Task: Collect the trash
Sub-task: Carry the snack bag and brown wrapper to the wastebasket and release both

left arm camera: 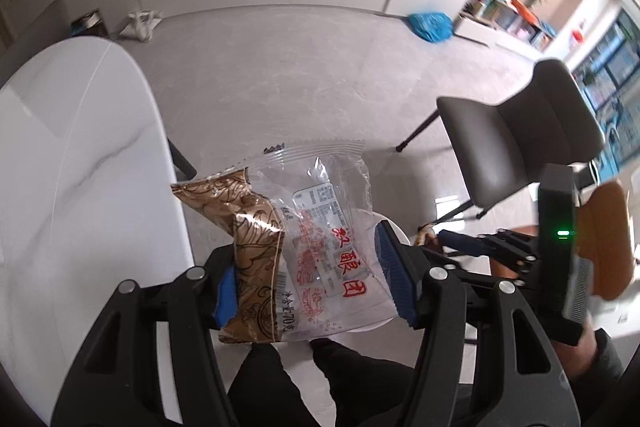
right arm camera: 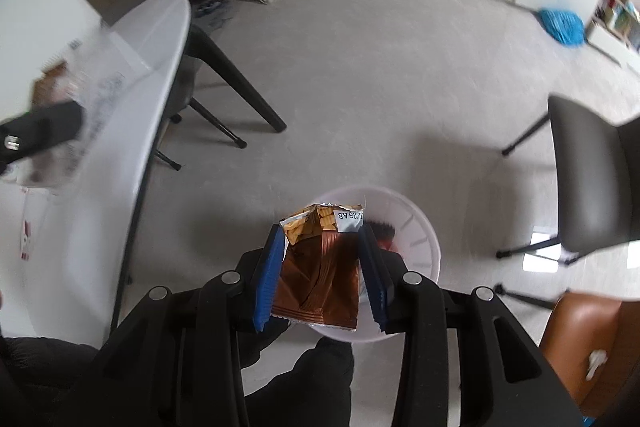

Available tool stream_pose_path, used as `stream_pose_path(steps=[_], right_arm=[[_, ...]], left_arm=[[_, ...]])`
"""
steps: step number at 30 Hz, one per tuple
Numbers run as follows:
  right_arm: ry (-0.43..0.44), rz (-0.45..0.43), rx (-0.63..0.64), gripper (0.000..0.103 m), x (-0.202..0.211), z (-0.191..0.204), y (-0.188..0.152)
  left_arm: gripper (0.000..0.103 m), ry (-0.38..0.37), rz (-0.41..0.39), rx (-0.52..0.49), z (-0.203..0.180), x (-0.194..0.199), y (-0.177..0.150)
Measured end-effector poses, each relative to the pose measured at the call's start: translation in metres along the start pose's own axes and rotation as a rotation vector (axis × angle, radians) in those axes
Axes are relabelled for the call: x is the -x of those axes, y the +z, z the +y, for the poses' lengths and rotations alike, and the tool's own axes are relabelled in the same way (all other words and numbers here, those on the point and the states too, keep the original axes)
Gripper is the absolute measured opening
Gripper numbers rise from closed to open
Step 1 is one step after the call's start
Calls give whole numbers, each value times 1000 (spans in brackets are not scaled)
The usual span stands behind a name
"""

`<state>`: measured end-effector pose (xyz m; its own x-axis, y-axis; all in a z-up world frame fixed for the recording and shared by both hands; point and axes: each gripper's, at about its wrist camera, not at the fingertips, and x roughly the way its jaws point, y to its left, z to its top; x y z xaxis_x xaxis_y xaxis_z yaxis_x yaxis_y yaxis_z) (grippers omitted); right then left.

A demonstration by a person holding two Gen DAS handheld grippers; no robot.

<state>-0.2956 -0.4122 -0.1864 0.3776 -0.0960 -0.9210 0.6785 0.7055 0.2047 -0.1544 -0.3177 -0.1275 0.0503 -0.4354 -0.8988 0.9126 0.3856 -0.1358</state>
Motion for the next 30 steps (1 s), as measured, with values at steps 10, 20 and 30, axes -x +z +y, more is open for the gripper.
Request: stream_pose_path(steps=[10, 20, 30], right_arm=[[-53, 69, -29, 85, -25, -30, -10], [-179, -12, -169, 97, 24, -99, -23], [-195, -23, -245, 97, 36, -130, -37]], left_arm=[[59, -9, 59, -78, -25, -20, -3], [66, -44, 155, -266, -73, -67, -10], [89, -69, 211, -360, -103, -87, -17]])
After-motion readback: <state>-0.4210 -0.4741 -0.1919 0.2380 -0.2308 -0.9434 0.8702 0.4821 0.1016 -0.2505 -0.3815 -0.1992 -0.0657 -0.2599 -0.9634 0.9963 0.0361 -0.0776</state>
